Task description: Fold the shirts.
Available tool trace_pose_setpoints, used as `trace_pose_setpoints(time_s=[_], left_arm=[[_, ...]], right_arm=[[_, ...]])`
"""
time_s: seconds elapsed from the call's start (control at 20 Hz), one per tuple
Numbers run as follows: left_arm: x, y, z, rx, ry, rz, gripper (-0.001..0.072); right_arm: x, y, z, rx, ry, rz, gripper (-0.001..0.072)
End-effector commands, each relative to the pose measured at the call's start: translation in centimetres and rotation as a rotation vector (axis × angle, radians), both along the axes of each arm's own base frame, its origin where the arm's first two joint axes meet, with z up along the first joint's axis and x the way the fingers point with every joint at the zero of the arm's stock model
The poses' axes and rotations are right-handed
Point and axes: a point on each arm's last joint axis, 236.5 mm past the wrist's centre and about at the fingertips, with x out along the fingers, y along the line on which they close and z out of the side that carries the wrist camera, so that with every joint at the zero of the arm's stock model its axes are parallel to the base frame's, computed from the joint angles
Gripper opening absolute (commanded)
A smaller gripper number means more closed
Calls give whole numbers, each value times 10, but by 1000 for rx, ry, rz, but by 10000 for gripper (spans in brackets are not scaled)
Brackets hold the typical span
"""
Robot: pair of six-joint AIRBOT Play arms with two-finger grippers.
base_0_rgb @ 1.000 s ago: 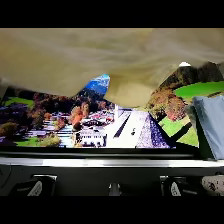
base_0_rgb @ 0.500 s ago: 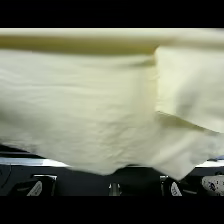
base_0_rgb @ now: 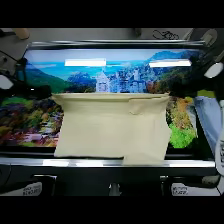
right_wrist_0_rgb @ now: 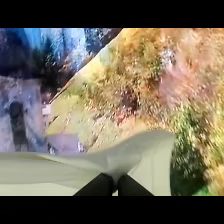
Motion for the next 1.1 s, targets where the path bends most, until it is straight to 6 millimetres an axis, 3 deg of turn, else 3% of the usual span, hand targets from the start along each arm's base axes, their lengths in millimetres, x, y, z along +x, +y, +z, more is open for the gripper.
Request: trace_pose_setpoints(time_s=[0.0, 0.15, 0.25, 0.3, 0.4, 0.5, 0.6, 0.8, 0.95, 1.0, 1.05], left_arm=[[42, -12, -82, -59, 100, 15, 27], [88, -10, -86, -59, 24, 29, 27], [108, -6, -76, -54, -34, 38, 27], [109, -5, -69, -55, -34, 34, 27], [89, -3, -50, -28, 28, -73, 27], [48, 7, -35, 6, 159, -151, 27], [2, 15, -48, 23, 342, -182, 27], [-53, 9, -112, -22, 571, -190, 27], [-55, 8, -131, -28, 587, -155, 30], [-51, 6, -130, -39, 573, -147, 146], [-49, 4, -123, -48, 570, -151, 477]], right_arm=[[60, 17, -63, 2, -101, -45, 23], [103, 10, -45, -9, -291, -128, 23], [109, 6, -40, 0, -315, -160, 23], [98, 10, -46, 4, -262, -143, 23], [48, 19, -46, 18, -60, -68, 23], [-18, 20, -29, -21, 144, 17, 23], [-63, 16, -30, -65, 288, 39, 22], [-112, 32, -94, -3, 479, 24, 23], [-104, 40, -111, 42, 464, -63, 24], [-97, 46, -108, 77, 441, -85, 59], [-92, 54, -101, 113, 428, -90, 297]])
